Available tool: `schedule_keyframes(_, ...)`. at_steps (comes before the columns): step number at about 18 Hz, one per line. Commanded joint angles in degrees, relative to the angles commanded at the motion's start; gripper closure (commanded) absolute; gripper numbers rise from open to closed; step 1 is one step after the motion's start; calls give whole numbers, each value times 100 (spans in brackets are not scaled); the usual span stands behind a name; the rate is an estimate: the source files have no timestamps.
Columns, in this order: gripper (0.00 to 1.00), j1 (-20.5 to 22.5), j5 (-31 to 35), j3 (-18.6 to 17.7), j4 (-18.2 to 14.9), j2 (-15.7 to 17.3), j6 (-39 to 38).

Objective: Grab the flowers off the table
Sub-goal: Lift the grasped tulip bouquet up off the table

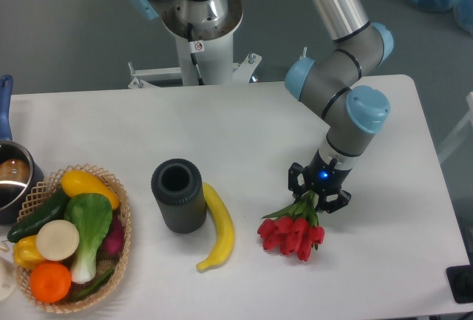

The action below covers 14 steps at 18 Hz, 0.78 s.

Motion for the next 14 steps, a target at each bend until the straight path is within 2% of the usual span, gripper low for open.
schedule_keyframes(4, 55, 9, 0, 96, -9, 88, 0)
schedule_keyframes(10, 55, -9, -96, 158, -26, 737, -53)
schedule_keyframes(14, 55, -18, -745, 132, -44, 1133, -359)
